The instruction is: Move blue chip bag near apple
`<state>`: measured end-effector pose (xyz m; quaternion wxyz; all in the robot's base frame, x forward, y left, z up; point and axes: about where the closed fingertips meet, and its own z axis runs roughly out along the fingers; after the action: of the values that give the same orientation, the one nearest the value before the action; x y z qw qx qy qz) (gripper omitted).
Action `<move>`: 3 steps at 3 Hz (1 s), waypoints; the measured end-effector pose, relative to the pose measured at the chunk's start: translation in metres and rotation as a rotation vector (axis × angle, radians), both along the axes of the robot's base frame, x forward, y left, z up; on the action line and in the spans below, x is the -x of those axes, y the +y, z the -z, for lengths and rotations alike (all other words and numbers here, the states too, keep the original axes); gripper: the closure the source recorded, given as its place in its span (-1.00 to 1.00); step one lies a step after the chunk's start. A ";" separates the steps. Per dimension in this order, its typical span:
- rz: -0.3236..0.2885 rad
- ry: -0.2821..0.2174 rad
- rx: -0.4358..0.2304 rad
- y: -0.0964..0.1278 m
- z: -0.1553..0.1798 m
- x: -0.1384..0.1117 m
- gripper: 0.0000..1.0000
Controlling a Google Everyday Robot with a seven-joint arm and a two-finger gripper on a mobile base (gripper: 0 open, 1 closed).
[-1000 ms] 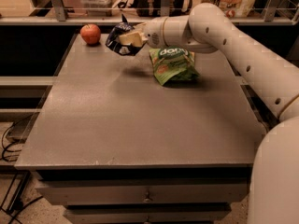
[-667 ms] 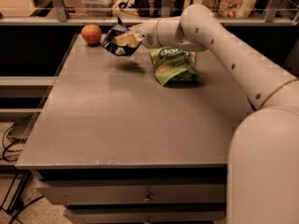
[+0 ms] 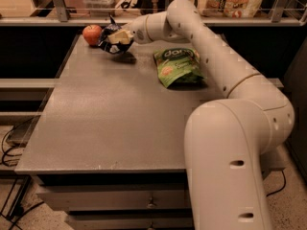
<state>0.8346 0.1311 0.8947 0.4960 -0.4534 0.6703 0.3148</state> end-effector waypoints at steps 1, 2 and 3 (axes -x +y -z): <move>-0.011 0.006 0.006 0.018 0.005 -0.013 -0.28; -0.009 0.007 0.009 0.027 0.007 -0.020 -0.74; 0.033 0.010 -0.010 0.021 0.004 -0.026 -1.00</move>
Offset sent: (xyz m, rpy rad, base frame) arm 0.0358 0.0292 -0.0026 -0.0117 0.0019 -0.0041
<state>0.8604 0.1516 0.8911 0.4998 -0.4383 0.6786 0.3123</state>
